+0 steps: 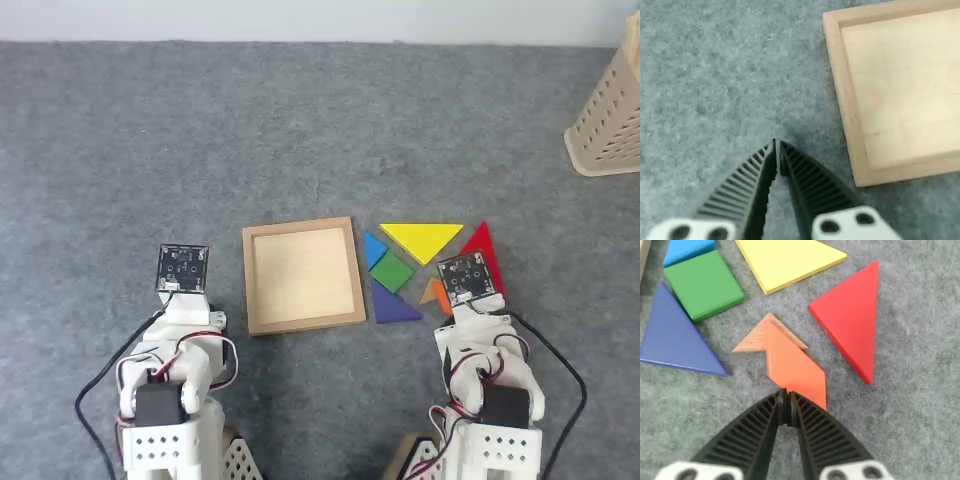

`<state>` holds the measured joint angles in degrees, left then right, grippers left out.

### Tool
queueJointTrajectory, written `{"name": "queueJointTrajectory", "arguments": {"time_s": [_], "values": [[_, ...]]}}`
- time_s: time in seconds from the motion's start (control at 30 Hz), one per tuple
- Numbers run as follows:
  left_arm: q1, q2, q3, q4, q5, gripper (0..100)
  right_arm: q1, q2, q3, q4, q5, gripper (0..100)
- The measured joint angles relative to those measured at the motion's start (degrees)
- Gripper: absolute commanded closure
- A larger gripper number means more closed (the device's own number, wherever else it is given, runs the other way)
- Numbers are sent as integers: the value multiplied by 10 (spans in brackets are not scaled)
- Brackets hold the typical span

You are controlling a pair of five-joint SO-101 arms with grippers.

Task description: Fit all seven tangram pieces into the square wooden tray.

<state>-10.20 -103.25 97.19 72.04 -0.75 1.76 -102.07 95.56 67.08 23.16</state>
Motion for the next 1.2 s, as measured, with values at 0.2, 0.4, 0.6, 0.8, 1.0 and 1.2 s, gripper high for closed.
{"name": "queueJointTrajectory", "arguments": {"time_s": [0.2,0.4,0.6,0.8,1.0,1.2], "values": [[0,0,0,0,0,988,0,0,0,0,0,989],[0,0,0,0,0,988,0,0,0,0,0,989],[0,0,0,0,0,988,50,0,-13,11,13,988],[0,0,0,0,0,988,98,0,-97,25,43,882],[0,0,0,0,0,988,102,99,-242,35,43,883],[0,0,0,0,0,988,63,399,-445,60,43,812]]}}
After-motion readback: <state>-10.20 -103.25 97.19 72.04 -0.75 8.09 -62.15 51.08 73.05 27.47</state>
